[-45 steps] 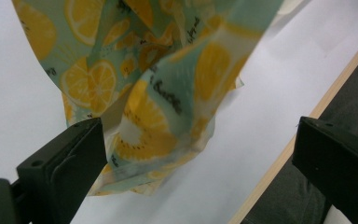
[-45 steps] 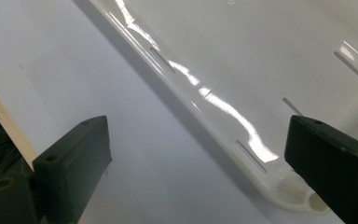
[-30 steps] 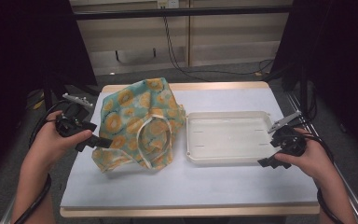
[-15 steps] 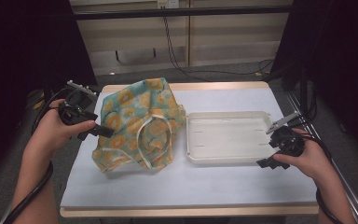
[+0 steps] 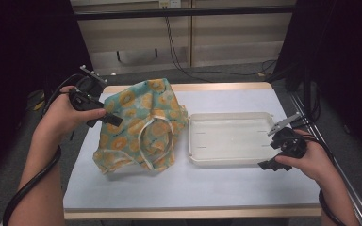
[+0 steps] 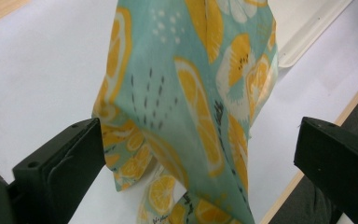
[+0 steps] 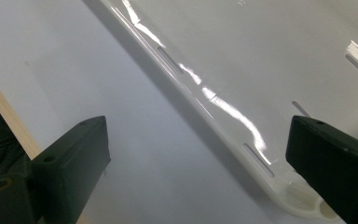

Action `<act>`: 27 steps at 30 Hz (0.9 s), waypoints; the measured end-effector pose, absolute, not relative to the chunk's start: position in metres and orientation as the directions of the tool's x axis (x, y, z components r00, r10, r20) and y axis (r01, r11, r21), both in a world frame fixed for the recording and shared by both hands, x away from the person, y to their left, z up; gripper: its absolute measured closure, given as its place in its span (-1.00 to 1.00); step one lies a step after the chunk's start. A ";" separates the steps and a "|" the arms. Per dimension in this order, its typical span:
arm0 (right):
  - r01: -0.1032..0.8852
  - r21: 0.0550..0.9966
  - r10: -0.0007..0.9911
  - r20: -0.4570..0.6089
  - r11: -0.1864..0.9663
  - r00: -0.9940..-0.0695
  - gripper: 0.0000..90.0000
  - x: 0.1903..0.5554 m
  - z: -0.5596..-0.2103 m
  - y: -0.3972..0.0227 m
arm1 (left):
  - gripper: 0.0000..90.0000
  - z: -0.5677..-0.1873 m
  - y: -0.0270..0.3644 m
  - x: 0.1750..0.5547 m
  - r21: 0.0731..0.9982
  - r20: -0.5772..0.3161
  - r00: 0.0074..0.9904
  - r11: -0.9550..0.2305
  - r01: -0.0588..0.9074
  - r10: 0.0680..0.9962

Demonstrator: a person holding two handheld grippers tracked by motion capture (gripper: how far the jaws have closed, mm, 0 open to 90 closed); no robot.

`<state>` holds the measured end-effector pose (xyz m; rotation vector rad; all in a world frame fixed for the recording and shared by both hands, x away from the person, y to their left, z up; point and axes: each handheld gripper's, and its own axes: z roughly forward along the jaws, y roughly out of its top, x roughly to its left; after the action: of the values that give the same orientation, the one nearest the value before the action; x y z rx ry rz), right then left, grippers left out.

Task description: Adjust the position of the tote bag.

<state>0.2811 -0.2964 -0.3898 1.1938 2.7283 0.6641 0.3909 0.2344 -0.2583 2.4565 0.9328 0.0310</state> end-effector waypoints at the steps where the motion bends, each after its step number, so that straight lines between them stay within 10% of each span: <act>1: 0.679 0.424 0.718 0.089 0.600 -0.690 -0.87 0.281 -0.390 -0.296 | -0.97 -0.258 0.234 0.391 0.467 -0.154 0.764 -0.635 0.615 0.627; 27: 0.662 0.409 0.692 0.095 0.628 -0.715 -0.87 0.284 -0.397 -0.289 | -0.97 -0.240 0.204 0.433 0.450 -0.102 0.816 -0.705 0.548 0.569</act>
<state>0.2837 -0.2892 -0.3972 1.1539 2.7694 0.6506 0.4333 0.2040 -0.2403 2.5316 0.8294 0.0610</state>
